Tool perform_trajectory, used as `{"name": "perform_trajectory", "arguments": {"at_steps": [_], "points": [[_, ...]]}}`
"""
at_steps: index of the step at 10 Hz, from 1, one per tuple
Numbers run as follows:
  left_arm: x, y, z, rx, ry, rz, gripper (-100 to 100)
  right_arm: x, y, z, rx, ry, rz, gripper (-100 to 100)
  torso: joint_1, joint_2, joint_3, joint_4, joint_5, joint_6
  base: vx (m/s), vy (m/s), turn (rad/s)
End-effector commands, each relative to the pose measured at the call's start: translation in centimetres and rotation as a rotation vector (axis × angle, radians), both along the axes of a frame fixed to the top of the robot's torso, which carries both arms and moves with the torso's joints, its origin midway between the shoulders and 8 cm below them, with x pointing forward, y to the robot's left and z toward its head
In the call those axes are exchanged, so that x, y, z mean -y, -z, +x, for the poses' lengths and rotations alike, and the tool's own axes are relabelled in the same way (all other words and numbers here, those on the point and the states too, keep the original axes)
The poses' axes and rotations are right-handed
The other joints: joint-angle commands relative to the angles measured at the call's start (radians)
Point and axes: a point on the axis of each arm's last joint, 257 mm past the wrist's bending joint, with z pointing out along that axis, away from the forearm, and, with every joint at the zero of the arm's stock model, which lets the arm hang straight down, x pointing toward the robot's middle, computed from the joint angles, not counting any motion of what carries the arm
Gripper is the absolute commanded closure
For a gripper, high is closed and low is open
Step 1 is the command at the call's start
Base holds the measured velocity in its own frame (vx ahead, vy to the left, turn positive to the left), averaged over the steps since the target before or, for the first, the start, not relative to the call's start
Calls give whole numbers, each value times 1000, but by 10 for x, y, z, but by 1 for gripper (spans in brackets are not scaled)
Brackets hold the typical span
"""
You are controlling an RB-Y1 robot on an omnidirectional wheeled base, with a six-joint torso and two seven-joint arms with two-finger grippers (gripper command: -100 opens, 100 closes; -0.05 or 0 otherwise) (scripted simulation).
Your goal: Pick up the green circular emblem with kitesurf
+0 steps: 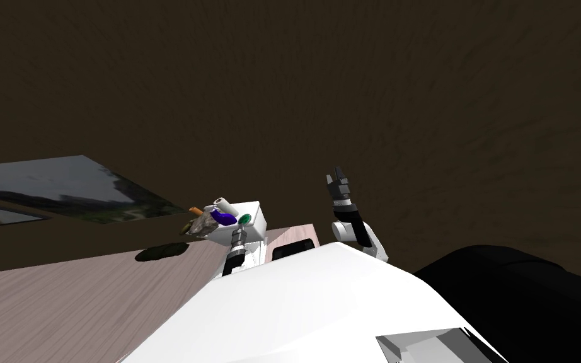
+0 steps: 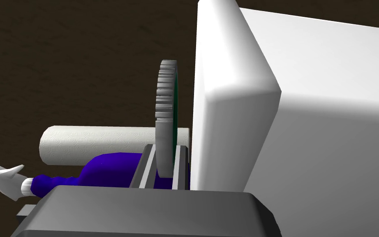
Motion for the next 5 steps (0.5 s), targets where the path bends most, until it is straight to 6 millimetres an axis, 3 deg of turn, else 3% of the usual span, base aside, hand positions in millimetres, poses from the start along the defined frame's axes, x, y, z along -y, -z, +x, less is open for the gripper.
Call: {"name": "perform_trajectory", "arguments": {"at_steps": [1, 2, 4, 5], "points": [[0, 0, 0, 0, 0, 0, 0, 0, 0, 0, 0, 0, 0, 0, 0, 0, 0, 0, 0, 0, 0, 0, 0], [8, -3, 11, 14, -7, 7, 100, 0, 0, 0, 0, 0, 0, 0, 0, 0, 0, 0, 0, 0, -25, 19, 78], [7, -4, 11, 14, -8, 4, 100, 0, 0, 0, 0, 0, 0, 0, 0, 2, 1, 0, 0, 0, -39, 7, 14], [7, -3, 12, 13, -8, 5, 0, 0, 0, 0, 0, 0, 0, 0, 0, 2, 1, 0, 0, 0, 0, 0, 0]]}}
